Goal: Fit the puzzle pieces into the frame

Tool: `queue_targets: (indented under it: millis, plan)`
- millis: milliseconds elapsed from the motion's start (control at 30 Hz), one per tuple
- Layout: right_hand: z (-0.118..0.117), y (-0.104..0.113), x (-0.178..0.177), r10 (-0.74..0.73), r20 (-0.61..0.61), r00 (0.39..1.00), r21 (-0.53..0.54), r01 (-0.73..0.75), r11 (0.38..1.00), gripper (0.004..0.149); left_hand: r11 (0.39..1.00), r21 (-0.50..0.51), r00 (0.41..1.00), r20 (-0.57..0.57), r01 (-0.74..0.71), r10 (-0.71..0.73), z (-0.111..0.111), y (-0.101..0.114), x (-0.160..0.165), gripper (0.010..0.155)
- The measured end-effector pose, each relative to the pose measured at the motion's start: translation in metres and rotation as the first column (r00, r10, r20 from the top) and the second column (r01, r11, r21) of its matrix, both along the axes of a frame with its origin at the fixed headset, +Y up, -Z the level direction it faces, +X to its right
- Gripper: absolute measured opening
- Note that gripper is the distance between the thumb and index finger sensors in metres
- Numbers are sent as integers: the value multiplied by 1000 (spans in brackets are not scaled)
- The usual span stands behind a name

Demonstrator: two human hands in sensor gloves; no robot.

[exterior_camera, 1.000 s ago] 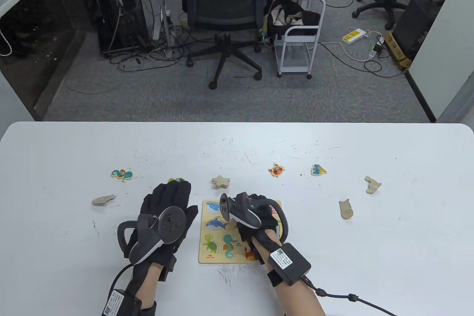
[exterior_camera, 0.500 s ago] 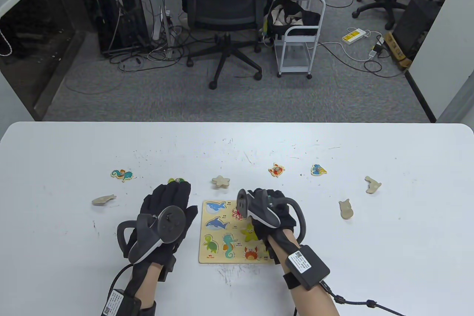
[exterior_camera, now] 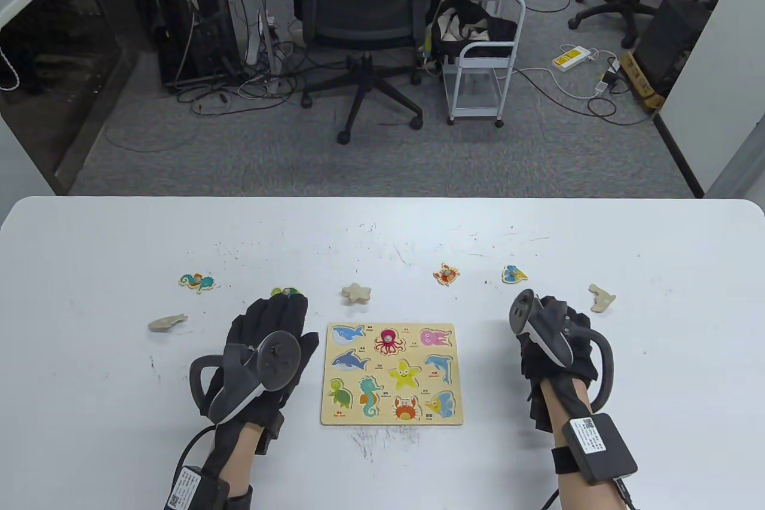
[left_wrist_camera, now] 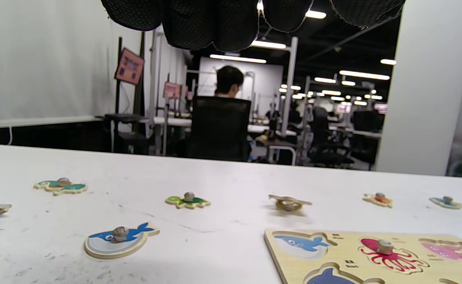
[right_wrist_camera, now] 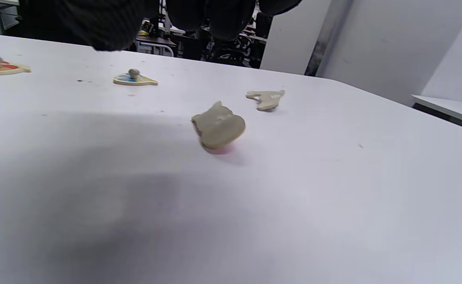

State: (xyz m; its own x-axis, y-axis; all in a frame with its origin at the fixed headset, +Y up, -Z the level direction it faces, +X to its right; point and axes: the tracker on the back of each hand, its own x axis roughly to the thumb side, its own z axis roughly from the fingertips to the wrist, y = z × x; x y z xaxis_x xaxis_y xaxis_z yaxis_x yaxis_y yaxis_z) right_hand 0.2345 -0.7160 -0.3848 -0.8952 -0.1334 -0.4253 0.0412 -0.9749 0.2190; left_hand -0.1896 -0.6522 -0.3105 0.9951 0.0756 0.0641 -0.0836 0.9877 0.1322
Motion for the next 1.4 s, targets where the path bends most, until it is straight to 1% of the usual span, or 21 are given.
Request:
queue_targets:
  millis: [67,167,400,533,633,733,800,967,1100,1233,1333,1400]
  plan:
    - [-1,-7,13,-52,57,997,-9,52,999,66,1000,-4,1000,-1,1,-1,0,0,0,69]
    - [-2,-17,26,-88,134,987,-15,91,996,67,1000,-10,1000,-3,3,-3,0,0,0,69]
    - [-8,-37,44,-150,257,955,-46,168,985,67,1000,-19,1000,-8,6,-6,-1,-1,0,69]
    - [-9,-46,49,-148,294,944,-70,176,982,68,1000,-22,1000,-10,8,-8,-1,0,0,69]
    - [-9,-53,51,-149,300,942,-99,186,978,66,1000,-29,1000,-12,12,-12,-1,0,0,69]
    - [-8,-54,50,-143,295,945,-89,176,980,63,1000,-29,1000,-12,12,-12,-1,0,0,69]
    - [-8,-54,49,-141,286,948,-82,170,982,61,1000,-29,1000,-12,12,-12,-1,0,0,69]
    - [-6,-52,49,-230,254,939,0,238,971,52,999,-41,1000,-10,22,-23,-1,0,1,69]
    - [-3,-47,47,-281,215,935,40,279,959,50,998,-67,1000,5,-2,2,-3,-3,4,69]
    - [4,-34,34,-351,83,933,94,343,935,50,999,-50,1000,21,22,-21,-1,-2,13,68]
    - [11,-18,15,-371,-31,928,124,371,920,50,1000,-16,999,36,24,-24,3,0,20,69]
    - [17,-8,1,-397,-101,912,137,408,903,50,1000,-6,999,47,18,-17,4,0,23,69]
